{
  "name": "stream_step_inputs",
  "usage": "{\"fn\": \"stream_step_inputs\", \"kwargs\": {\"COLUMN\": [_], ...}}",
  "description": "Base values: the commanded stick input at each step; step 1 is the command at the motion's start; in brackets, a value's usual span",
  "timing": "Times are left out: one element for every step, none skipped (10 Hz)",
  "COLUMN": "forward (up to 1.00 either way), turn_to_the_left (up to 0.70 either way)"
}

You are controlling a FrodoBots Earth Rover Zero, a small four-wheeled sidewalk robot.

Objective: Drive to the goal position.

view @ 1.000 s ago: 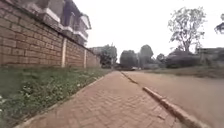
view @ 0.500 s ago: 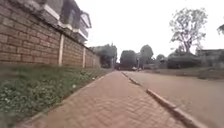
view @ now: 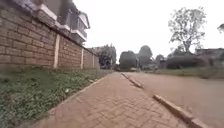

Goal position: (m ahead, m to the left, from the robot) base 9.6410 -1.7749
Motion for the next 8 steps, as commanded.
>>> {"fn": "stream_step_inputs", "kwargs": {"forward": [0.70,0.70,0.70,0.70,0.70,0.70,0.70,0.70], "turn_to_the_left": [0.00,0.00,0.00,0.00,0.00,0.00,0.00,0.00]}}
